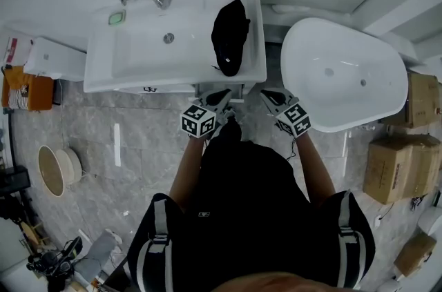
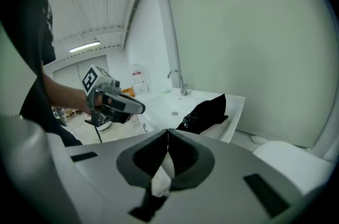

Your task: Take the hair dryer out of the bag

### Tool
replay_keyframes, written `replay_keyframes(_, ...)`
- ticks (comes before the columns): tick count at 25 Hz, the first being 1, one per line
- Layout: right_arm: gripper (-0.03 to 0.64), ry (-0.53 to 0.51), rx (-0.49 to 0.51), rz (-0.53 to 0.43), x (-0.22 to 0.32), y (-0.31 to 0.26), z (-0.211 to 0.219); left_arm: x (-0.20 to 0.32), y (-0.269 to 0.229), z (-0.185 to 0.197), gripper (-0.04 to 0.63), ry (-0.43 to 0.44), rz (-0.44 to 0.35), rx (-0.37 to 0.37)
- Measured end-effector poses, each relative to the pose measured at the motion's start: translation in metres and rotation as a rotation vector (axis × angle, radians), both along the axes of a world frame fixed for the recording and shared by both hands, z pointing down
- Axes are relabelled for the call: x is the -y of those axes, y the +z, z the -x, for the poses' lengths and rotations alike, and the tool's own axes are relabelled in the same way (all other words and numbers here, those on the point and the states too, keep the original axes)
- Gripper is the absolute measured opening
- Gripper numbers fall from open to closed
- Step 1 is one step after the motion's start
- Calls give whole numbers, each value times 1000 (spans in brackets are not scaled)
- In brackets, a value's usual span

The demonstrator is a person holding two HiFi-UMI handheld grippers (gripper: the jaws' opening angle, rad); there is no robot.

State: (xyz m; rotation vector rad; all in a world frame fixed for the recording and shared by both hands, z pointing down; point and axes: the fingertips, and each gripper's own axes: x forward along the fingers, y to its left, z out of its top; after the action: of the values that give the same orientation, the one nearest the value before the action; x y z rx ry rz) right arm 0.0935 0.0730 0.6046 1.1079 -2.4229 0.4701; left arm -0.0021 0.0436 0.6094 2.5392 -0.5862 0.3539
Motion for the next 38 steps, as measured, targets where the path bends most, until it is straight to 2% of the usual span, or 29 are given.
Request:
replay_keyframes(11,58,21,-16,8,51,4,8,53,7,-1,17,51,10,11)
replay_keyframes(24,60,-28,-87,8,101,14,40,103,8,7,17,81,-11,-16)
replay_keyframes(38,60,-36,-90,9,130,20,40,123,24,21,17,45,17,16)
